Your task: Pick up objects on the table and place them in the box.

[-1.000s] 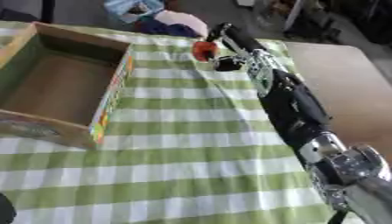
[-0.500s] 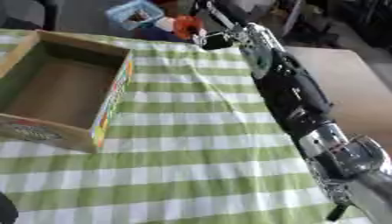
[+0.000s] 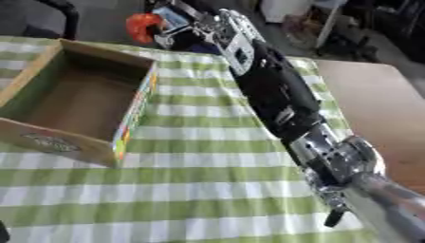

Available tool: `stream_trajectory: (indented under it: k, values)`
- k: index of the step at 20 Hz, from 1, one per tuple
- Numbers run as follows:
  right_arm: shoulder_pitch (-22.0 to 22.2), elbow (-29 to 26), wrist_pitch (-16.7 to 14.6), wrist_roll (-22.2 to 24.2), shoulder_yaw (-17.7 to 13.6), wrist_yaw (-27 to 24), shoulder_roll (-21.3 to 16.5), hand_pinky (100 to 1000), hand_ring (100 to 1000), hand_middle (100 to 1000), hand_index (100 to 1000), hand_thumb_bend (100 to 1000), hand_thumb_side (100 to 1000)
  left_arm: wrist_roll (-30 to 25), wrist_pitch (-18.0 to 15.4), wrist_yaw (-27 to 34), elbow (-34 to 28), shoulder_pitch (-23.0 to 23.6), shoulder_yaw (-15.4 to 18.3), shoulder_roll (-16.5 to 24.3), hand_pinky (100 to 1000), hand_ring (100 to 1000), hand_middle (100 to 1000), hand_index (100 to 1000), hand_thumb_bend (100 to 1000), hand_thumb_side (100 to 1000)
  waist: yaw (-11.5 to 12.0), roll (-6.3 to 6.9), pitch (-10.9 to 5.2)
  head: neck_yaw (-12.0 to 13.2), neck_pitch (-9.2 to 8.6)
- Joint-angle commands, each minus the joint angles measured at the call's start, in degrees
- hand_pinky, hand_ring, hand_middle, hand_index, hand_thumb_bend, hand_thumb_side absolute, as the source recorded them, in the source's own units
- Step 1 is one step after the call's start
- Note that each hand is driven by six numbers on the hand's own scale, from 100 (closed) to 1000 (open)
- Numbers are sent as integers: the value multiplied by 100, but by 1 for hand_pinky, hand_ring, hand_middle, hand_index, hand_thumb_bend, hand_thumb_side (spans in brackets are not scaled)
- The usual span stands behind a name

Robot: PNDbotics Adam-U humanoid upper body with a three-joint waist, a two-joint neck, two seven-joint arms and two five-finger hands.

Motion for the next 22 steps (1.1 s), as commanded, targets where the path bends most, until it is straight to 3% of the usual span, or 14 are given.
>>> stream_trajectory:
  k: [1, 4, 5, 11, 13, 16, 18, 20, 22]
  values:
    - [-155, 118, -105, 236, 40, 217, 99, 802, 757, 651, 290, 100, 113, -35, -28, 101, -113, -78, 16, 34, 606, 564, 535, 788, 158, 954, 44, 48, -124, -67, -15]
    - [-143, 320, -172, 408, 38, 569, 282, 801, 755, 652, 292, 100, 166, -25, -44, 143, -113, -87, 43, 19, 568, 519, 487, 766, 158, 947, 106, 57, -112, -104, -14]
    - [-139, 382, -193, 442, 29, 681, 333, 799, 756, 657, 296, 100, 188, -13, -41, 156, -113, -87, 52, 14, 507, 457, 422, 726, 159, 944, 121, 59, -107, -114, -12]
    - [-137, 521, -341, 405, 23, 1487, 553, 789, 764, 688, 326, 100, 195, 37, 51, 255, -113, -107, 56, -14, 352, 270, 210, 558, 162, 933, 160, 62, -95, -149, -6]
    - [-138, 450, -434, 333, 68, 1750, 594, 788, 775, 716, 435, 100, 228, 8, 83, 275, -113, -111, 53, -18, 301, 206, 134, 495, 162, 935, 158, 59, -93, -153, -4]
    - [-143, 254, -593, 187, 149, 2076, 627, 787, 784, 735, 611, 100, 293, -90, 103, 288, -113, -119, 45, -26, 277, 177, 100, 463, 161, 935, 152, 55, -93, -148, -3]
    - [-151, 98, -664, 58, 197, 2243, 627, 785, 792, 752, 791, 100, 457, -158, 104, 296, -113, -119, 45, -30, 271, 169, 100, 452, 161, 935, 146, 51, -95, -145, -6]
    - [-157, -74, -697, -91, 242, 2407, 613, 783, 798, 767, 866, 126, 617, -209, 109, 302, -113, -117, 50, -33, 269, 165, 100, 448, 161, 935, 136, 47, -98, -135, -16]
    - [-160, -215, -689, -259, 263, 2530, 592, 781, 803, 776, 905, 170, 702, -232, 116, 304, -113, -115, 56, -35, 269, 165, 100, 447, 161, 934, 128, 42, -102, -126, -16]
